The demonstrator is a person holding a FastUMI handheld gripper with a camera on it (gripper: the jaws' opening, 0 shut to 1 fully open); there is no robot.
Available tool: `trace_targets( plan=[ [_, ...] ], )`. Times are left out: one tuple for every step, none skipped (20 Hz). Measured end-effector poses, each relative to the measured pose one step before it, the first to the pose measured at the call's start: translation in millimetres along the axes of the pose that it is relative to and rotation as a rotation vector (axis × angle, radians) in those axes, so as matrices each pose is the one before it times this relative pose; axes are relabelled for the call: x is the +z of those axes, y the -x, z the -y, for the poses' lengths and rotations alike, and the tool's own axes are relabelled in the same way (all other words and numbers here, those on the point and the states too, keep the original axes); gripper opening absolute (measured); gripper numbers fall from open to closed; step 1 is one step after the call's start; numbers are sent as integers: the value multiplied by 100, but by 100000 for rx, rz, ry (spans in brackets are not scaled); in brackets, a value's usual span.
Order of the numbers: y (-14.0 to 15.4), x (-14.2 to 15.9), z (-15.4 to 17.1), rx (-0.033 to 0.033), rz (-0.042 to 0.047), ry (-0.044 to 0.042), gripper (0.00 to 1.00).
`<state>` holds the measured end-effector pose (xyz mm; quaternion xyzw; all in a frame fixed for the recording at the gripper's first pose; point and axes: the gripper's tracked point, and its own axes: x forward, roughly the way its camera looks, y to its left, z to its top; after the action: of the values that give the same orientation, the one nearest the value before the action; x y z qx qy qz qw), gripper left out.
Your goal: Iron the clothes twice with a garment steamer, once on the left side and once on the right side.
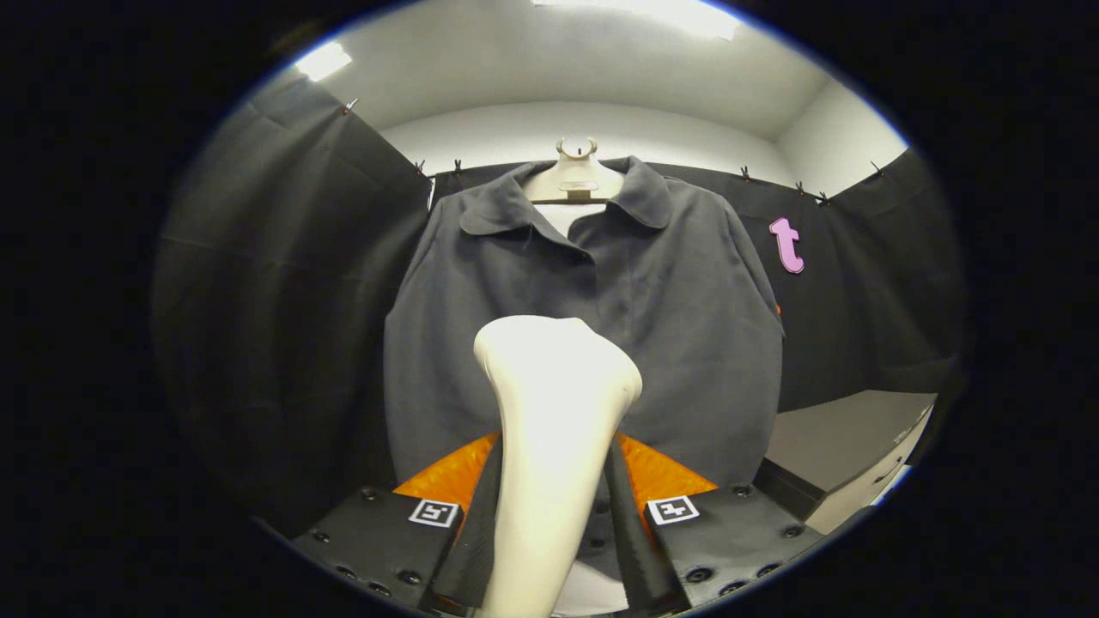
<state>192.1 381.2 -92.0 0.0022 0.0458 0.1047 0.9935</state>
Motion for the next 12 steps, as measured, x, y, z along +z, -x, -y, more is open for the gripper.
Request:
trace_targets(
  plan=[
    [-158,738,-564,482,377,-269,65],
    [-402,526,-515,769,890,-655,65],
    [-319,572,-577,951,763,-589,65],
    [-547,553,-326,340,577,-515,65],
    [-639,455,-291,92,334,-294,65],
    [-677,527,-221,12,388,-171,65],
    [-648,268,-121,-226,290,-129,65],
    [-514,162,-336,494,-4,133,65],
    [-542,121,-415,611,39,63,65],
    [-509,-89,-250,322,-270,231,65],
    [-398,-97,-262,244,-551,116,65],
    [-549,-27,-165,-21,-178,-37,65]
  ],
)
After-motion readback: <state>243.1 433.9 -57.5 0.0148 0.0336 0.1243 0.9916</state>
